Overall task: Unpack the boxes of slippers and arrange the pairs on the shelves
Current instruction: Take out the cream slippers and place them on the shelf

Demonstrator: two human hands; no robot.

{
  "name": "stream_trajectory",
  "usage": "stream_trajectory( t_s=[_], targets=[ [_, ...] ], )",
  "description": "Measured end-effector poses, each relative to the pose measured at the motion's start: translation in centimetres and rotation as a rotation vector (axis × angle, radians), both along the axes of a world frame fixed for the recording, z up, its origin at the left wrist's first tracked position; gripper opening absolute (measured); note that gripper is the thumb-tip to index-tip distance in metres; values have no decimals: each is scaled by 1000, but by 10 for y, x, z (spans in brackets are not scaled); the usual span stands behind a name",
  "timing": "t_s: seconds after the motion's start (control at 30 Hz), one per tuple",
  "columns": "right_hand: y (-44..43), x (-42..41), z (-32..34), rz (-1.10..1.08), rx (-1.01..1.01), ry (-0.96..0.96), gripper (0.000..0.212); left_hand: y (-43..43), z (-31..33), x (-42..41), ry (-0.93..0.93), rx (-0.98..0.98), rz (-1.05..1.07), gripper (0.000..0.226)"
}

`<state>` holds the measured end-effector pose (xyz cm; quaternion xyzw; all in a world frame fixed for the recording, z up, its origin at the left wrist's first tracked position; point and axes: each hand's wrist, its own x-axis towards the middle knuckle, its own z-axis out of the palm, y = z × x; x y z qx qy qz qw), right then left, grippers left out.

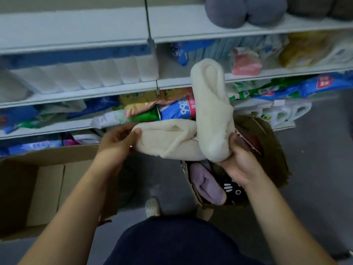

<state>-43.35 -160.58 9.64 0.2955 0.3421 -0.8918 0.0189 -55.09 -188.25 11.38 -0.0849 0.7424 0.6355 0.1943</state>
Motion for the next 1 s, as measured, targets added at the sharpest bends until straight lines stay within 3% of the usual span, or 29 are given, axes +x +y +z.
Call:
stream_trajectory(
  t_s=[0.2,0.3,0.4,0.5,0.57,0.7,0.9,1.0],
  targets=[
    [-69,-34,16,-41,-10,33,43,-54,49,-48,108,87,87,30],
    [-93,-52,31,-128,-43,84,45,-51,70,-53,63,336,86,37],
    [-106,-70,50,-196,-61,143,47,-31,78,-42,14,517,-78,53],
    [-106,-85,68,-187,-43,163,59,1,70,-30,75,449,-112,74],
    [-97,-94,77,-150,-13,182,61,21,71,-31,116,419,-13,68],
    [-63,-114,94,-103,93,147,49,38,82,-63,120,482,52,56],
    [-18,-169,114,-175,223,78,24,40,109,-138,297,176,-126,60],
    [-5,-198,119,-236,364,0,14,42,120,-175,279,158,-169,47]
  ],
)
